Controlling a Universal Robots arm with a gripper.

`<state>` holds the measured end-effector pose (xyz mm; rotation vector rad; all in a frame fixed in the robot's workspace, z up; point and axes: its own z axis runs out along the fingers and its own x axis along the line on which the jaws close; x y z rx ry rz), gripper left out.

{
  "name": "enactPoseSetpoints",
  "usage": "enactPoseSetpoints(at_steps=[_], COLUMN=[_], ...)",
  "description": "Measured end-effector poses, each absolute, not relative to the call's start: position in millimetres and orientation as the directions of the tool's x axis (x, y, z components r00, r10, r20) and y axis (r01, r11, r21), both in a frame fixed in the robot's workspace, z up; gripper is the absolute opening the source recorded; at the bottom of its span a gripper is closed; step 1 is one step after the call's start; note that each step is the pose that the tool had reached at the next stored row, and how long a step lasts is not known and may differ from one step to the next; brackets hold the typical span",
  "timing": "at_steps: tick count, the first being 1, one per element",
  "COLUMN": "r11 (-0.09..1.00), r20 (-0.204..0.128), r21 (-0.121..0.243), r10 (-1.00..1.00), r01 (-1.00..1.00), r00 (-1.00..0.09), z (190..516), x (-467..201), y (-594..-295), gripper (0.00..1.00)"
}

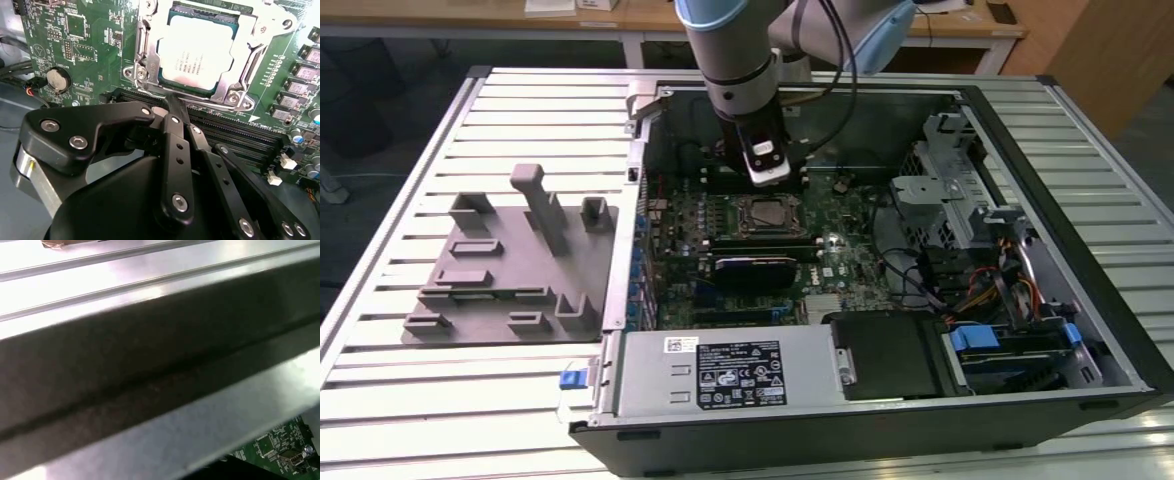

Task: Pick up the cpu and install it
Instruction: 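Install the first cpu locking lever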

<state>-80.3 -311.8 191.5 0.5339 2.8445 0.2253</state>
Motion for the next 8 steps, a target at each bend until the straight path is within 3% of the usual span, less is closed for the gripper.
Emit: enactPoseSetpoints(at_steps=[8], r11=[0.921], r20=[-0.204], r21=[0.194], r10=[0.374], r01=[0.338], r00=[-0.905], z=[190.5], x=[-80.3], y=[-313.0], gripper=[0.11])
